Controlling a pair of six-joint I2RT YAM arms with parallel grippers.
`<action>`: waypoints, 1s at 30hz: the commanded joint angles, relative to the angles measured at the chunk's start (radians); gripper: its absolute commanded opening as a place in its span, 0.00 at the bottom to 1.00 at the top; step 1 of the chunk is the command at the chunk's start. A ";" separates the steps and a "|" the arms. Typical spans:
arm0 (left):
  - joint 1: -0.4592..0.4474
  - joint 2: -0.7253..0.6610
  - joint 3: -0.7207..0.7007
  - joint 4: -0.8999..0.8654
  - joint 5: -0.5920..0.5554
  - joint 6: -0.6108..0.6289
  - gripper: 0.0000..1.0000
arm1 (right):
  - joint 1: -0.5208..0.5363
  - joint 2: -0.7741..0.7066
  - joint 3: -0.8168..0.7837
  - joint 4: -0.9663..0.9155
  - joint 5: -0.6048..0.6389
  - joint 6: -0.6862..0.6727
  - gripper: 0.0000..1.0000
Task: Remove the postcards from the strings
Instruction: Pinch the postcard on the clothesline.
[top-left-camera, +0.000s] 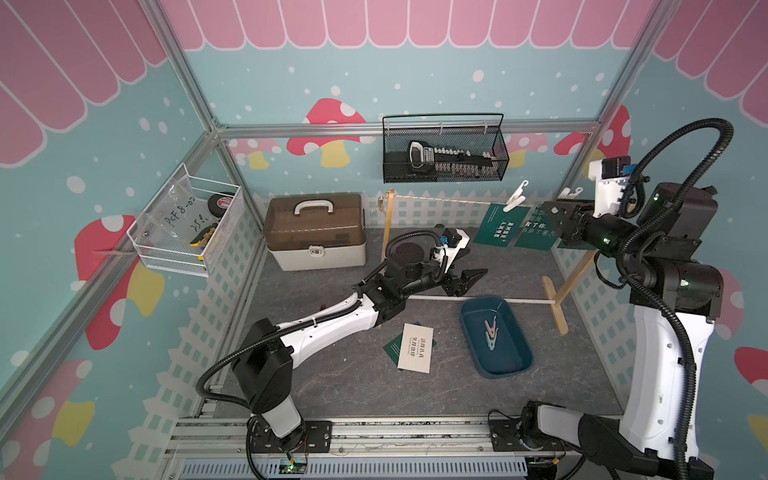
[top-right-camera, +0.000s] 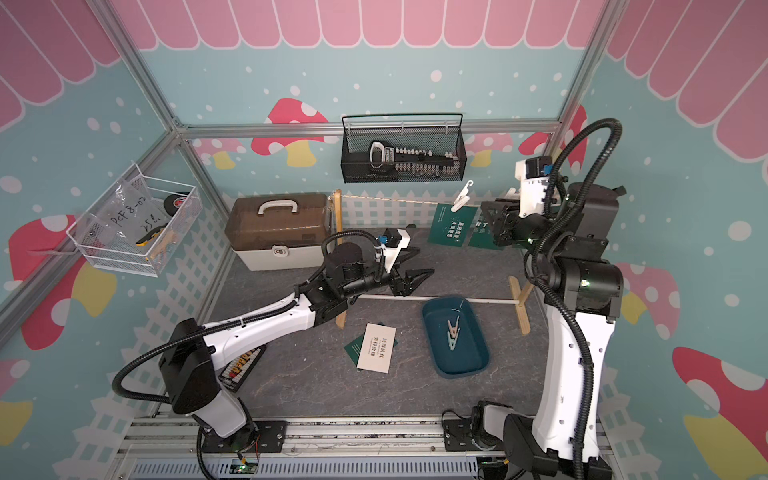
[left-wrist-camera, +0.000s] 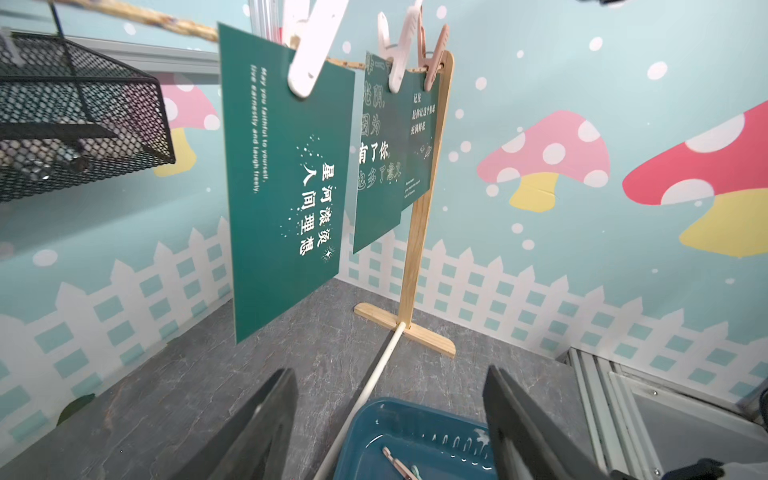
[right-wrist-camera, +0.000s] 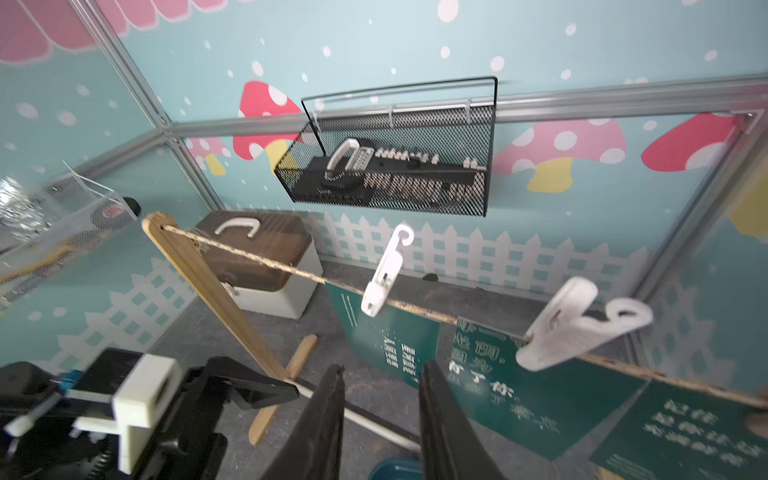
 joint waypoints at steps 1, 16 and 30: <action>0.013 0.069 0.090 0.048 0.020 0.055 0.77 | -0.042 -0.001 -0.029 0.157 -0.248 0.039 0.33; 0.103 0.264 0.232 0.181 0.117 -0.023 0.69 | -0.060 -0.047 -0.164 0.244 -0.284 -0.049 0.34; 0.115 0.337 0.297 0.170 0.231 -0.046 0.45 | -0.060 -0.011 -0.212 0.260 -0.294 -0.113 0.34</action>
